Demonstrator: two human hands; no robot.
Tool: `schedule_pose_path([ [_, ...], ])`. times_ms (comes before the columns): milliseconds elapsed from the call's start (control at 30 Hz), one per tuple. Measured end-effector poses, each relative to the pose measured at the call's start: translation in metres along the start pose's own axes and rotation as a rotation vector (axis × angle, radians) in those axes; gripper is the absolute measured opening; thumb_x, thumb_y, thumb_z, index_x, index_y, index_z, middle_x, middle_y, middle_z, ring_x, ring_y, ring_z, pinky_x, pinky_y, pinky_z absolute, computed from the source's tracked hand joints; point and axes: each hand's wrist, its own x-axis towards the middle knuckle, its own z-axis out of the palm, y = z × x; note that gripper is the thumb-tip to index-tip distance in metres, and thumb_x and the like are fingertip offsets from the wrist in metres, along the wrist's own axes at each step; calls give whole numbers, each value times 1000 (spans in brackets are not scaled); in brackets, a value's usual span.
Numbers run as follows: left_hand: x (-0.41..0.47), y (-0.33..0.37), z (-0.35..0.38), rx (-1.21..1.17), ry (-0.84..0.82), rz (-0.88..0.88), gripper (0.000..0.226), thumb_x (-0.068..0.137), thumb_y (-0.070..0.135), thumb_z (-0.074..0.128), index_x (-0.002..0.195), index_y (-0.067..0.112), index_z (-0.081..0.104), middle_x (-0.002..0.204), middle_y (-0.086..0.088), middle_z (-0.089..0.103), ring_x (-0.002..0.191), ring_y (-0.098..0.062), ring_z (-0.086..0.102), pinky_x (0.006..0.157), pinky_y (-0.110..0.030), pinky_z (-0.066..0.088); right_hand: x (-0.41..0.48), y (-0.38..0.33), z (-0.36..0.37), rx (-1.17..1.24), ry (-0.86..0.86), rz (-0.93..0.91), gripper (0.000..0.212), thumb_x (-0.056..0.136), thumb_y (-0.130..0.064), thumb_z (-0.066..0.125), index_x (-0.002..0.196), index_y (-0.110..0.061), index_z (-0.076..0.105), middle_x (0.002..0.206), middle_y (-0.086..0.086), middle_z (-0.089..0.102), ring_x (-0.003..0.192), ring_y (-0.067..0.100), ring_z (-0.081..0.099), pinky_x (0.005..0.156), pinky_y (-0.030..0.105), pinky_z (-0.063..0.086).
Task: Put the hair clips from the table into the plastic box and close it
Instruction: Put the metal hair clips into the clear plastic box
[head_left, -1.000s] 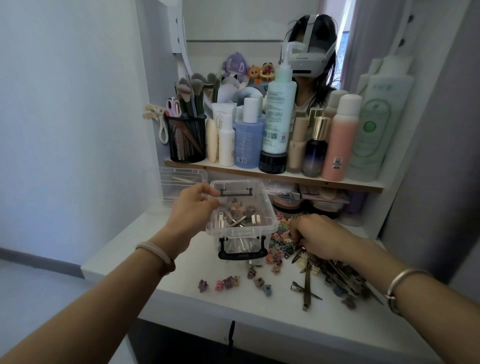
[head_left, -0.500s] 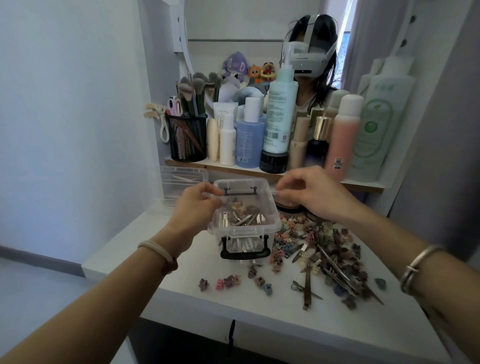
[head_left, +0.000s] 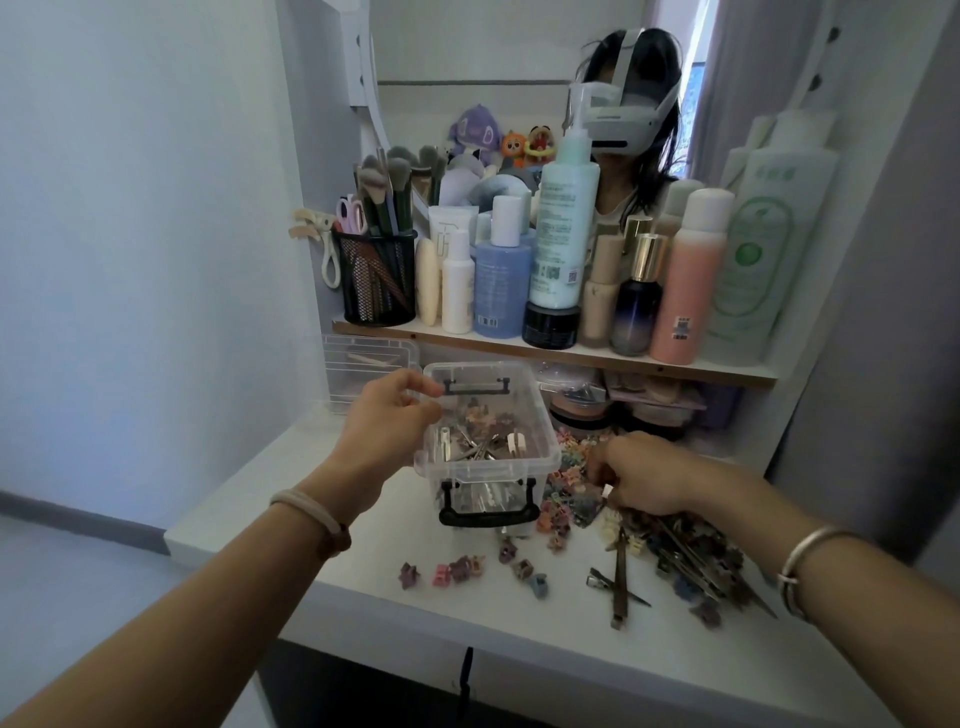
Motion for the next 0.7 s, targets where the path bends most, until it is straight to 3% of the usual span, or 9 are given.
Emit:
schedule_pose_path([
  [167,0,-1,0,-4,10,-7,14,90,3,49,87,15,54,73,0,50,57,-13,42,36,-10,36,1,2,2,-17,37,-32,29,85,-6,54,113,-13,61,116,6,62,109,22,55,84,26,44],
  [367,0,1,-1,5,20,6,11,90,4,49,96,11,54,74,0,51,59,-12,44,40,-12,38,0,5,1,-10,100,-58,23,86,-10,57,107,-17,61,112,4,62,104,21,56,84,30,46],
  [467,-1,2,-3,5,21,9,11,90,4,48,95,11,54,75,0,51,60,-12,45,47,-17,38,-2,4,-8,43,240,-90,16,87,-12,57,103,-14,60,99,4,61,99,22,58,78,28,43],
  [700,-2,3,-3,8,11,18,12,90,3,49,90,14,54,74,-1,50,59,-12,43,37,-10,38,-14,-31,-43,403,651,-230,16,85,-8,62,100,-12,66,86,-6,59,81,8,55,70,17,40],
])
